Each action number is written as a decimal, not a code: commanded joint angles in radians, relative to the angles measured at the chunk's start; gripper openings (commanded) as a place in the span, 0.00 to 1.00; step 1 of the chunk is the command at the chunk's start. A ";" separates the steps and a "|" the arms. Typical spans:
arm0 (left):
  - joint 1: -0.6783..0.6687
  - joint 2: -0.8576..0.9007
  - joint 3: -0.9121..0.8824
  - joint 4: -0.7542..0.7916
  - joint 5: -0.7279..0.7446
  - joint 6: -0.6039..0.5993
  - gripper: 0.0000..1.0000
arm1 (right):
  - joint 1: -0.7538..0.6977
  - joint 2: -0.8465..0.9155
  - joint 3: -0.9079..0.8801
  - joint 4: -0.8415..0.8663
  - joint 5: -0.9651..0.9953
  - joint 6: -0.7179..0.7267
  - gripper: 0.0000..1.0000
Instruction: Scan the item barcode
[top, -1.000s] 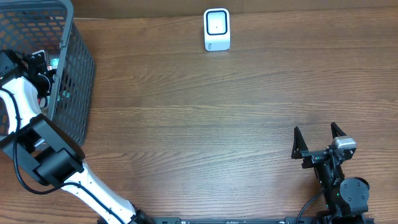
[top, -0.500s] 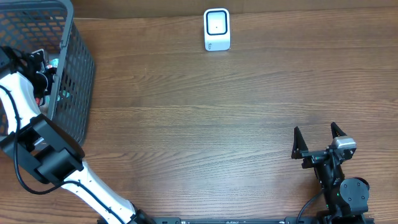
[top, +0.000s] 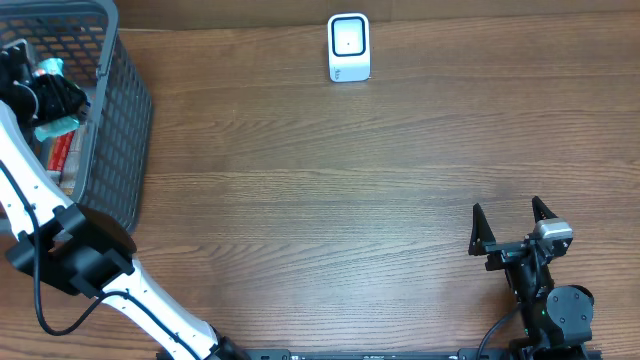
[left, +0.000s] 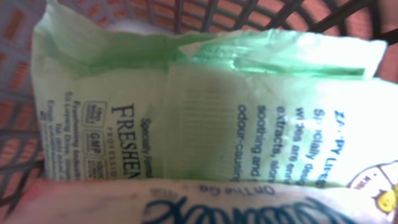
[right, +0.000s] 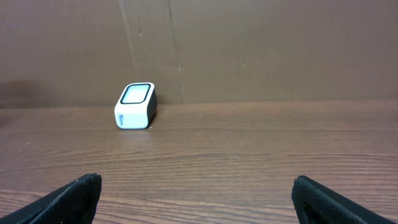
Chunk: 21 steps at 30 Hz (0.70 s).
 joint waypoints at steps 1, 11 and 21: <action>-0.004 -0.059 0.092 -0.018 0.023 -0.051 0.49 | -0.003 -0.008 -0.011 0.006 -0.006 -0.001 1.00; -0.027 -0.320 0.097 -0.063 0.027 -0.223 0.48 | -0.003 -0.008 -0.011 0.006 -0.006 -0.001 1.00; -0.213 -0.498 0.097 -0.203 0.018 -0.235 0.49 | -0.003 -0.008 -0.011 0.006 -0.006 -0.001 1.00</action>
